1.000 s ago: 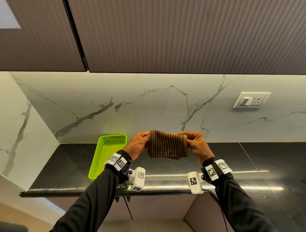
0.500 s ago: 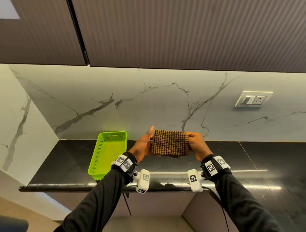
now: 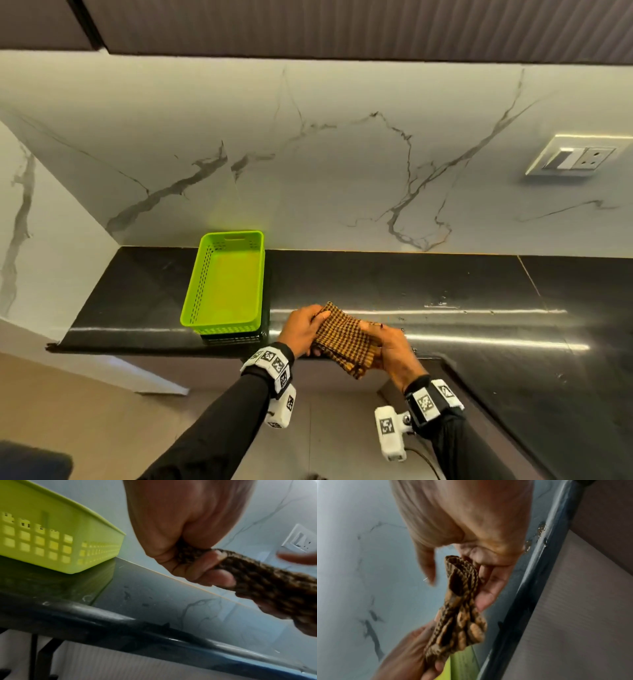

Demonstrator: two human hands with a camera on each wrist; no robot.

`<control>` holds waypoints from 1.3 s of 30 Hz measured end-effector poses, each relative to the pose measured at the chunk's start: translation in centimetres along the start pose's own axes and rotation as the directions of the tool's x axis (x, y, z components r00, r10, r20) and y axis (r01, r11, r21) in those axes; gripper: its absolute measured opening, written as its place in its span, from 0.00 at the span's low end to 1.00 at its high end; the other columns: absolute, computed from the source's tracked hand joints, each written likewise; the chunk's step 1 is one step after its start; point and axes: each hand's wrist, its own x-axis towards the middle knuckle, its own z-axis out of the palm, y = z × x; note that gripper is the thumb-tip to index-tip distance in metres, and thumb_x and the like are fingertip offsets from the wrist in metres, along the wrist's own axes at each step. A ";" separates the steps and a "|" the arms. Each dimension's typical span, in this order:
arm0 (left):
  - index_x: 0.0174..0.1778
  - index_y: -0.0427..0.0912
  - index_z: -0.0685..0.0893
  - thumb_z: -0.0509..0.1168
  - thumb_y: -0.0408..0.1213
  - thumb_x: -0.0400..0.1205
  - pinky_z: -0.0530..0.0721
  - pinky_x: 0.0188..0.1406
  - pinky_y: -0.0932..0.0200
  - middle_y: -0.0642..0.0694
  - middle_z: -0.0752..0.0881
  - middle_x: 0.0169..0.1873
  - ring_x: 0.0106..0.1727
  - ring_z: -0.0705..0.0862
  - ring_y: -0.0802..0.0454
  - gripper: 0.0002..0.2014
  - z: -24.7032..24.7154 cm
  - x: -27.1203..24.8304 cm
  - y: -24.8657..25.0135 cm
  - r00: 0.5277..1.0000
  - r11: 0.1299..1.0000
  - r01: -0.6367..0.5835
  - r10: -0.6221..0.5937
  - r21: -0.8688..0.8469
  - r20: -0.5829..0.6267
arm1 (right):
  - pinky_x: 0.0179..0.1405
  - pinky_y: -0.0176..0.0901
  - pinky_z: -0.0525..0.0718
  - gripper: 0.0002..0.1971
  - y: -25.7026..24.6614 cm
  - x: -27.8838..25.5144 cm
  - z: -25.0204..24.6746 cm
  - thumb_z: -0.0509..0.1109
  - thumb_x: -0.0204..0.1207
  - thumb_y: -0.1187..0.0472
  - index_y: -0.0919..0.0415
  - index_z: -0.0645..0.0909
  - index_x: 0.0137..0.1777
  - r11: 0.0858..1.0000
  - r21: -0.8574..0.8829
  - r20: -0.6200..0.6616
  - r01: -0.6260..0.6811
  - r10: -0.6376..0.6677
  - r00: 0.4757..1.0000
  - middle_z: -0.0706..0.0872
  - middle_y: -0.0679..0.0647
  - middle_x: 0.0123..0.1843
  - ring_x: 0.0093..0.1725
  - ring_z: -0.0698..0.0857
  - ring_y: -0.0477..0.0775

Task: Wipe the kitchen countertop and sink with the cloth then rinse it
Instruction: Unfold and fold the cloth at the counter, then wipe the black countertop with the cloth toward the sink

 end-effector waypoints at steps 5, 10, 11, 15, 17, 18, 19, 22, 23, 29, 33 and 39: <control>0.55 0.47 0.93 0.80 0.52 0.75 0.85 0.39 0.67 0.52 0.92 0.41 0.40 0.89 0.62 0.18 -0.8 3.2 0.2 0.990 0.988 -0.005 -0.017 -0.155 -0.140 | 0.38 0.51 0.91 0.10 1.1 1.1 0.5 0.77 0.75 0.73 0.71 0.84 0.54 0.977 -0.071 -0.170 0.202 -0.211 0.963 0.92 0.68 0.49 0.52 0.92 0.71; 0.73 0.39 0.80 0.74 0.32 0.81 0.83 0.68 0.49 0.38 0.83 0.65 0.65 0.84 0.42 0.24 1.0 5.3 -2.3 0.980 0.977 0.098 -0.061 0.189 -0.191 | 0.65 0.56 0.85 0.35 2.8 3.3 1.2 0.85 0.66 0.46 0.59 0.77 0.69 0.324 -0.944 -0.121 0.061 -0.513 0.850 0.81 0.59 0.70 0.69 0.81 0.61; 0.75 0.39 0.79 0.71 0.28 0.82 0.81 0.71 0.48 0.38 0.81 0.69 0.68 0.82 0.40 0.23 1.7 4.4 -2.8 0.981 0.964 0.094 -0.047 0.249 -0.188 | 0.74 0.59 0.79 0.37 3.3 4.1 1.3 0.81 0.70 0.44 0.59 0.74 0.76 0.165 -0.975 0.026 0.147 -0.576 0.817 0.74 0.63 0.80 0.77 0.74 0.64; 0.70 0.36 0.82 0.67 0.18 0.76 0.84 0.65 0.48 0.36 0.83 0.64 0.63 0.85 0.37 0.25 1.9 -0.1 -5.1 0.963 0.940 -0.027 0.116 0.340 -0.244 | 0.88 0.62 0.54 0.35 4.9 8.6 3.1 0.45 0.90 0.40 0.58 0.46 0.91 -0.145 -0.944 0.331 0.297 -0.441 0.834 0.41 0.60 0.92 0.91 0.42 0.61; 0.69 0.34 0.82 0.72 0.16 0.69 0.87 0.66 0.45 0.35 0.84 0.65 0.64 0.87 0.35 0.30 1.5 -2.9 -6.9 0.955 0.908 -0.090 0.196 0.410 -0.225 | 0.89 0.60 0.48 0.35 6.0 9.2 4.8 0.41 0.90 0.41 0.60 0.43 0.91 -0.130 -0.960 0.281 0.249 -0.447 0.849 0.38 0.61 0.91 0.91 0.39 0.61; 0.71 0.33 0.82 0.74 0.14 0.65 0.86 0.68 0.45 0.33 0.84 0.67 0.67 0.86 0.35 0.35 1.3 -4.4 -7.7 0.950 0.895 -0.113 0.225 0.432 -0.218 | 0.89 0.60 0.46 0.36 6.3 9.1 5.7 0.40 0.90 0.41 0.61 0.43 0.91 -0.118 -0.965 0.262 0.235 -0.468 0.844 0.39 0.63 0.91 0.91 0.39 0.62; 0.73 0.32 0.81 0.74 0.12 0.62 0.84 0.71 0.45 0.32 0.83 0.69 0.70 0.85 0.36 0.39 1.1 -5.7 -8.6 0.950 0.892 -0.120 0.231 0.436 -0.211 | 0.89 0.61 0.46 0.36 6.4 9.0 6.9 0.40 0.89 0.41 0.62 0.43 0.90 -0.102 -0.966 0.257 0.237 -0.481 0.838 0.39 0.65 0.91 0.90 0.39 0.63; 0.75 0.31 0.80 0.66 0.11 0.62 0.79 0.77 0.50 0.32 0.81 0.73 0.75 0.82 0.37 0.40 0.2 -9.0 -11.2 0.944 0.890 -0.124 0.242 0.439 -0.224 | 0.89 0.63 0.46 0.37 7.0 9.3 11.8 0.41 0.89 0.41 0.65 0.43 0.90 -0.078 -0.954 0.292 0.291 -0.470 0.833 0.38 0.68 0.90 0.90 0.38 0.66; 0.74 0.31 0.80 0.61 0.14 0.66 0.75 0.79 0.53 0.32 0.81 0.73 0.75 0.81 0.38 0.36 -0.2 -9.7 -11.8 0.940 0.892 -0.115 0.240 0.437 -0.244 | 0.89 0.63 0.47 0.37 7.1 9.5 13.5 0.42 0.89 0.41 0.66 0.44 0.90 -0.080 -0.950 0.304 0.303 -0.469 0.830 0.38 0.69 0.90 0.90 0.38 0.67; 0.62 0.33 0.83 0.49 0.25 0.69 0.77 0.72 0.58 0.35 0.85 0.60 0.62 0.86 0.37 0.27 -3.6 -10.4 -13.3 0.917 0.910 -0.039 0.196 0.413 -0.346 | 0.88 0.63 0.55 0.36 8.0 10.1 19.3 0.47 0.90 0.46 0.72 0.51 0.88 -0.112 -0.935 0.352 0.337 -0.425 0.834 0.52 0.69 0.90 0.89 0.54 0.70; 0.57 0.34 0.82 0.49 0.26 0.71 0.80 0.57 0.55 0.37 0.84 0.50 0.50 0.85 0.38 0.23 -5.1 -10.0 -13.1 0.919 0.902 -0.039 0.201 0.431 -0.338 | 0.89 0.63 0.54 0.33 9.1 9.8 19.2 0.46 0.90 0.47 0.67 0.52 0.89 -0.091 -0.936 0.345 0.341 -0.444 0.827 0.52 0.68 0.90 0.90 0.52 0.67; 0.55 0.36 0.82 0.50 0.27 0.75 0.81 0.52 0.58 0.39 0.85 0.47 0.46 0.86 0.40 0.19 -5.0 -10.3 -13.1 0.922 0.925 -0.058 0.194 0.376 -0.335 | 0.89 0.61 0.46 0.34 10.1 8.5 19.3 0.43 0.90 0.46 0.63 0.46 0.90 -0.097 -0.945 0.324 0.313 -0.418 0.848 0.40 0.64 0.91 0.90 0.38 0.63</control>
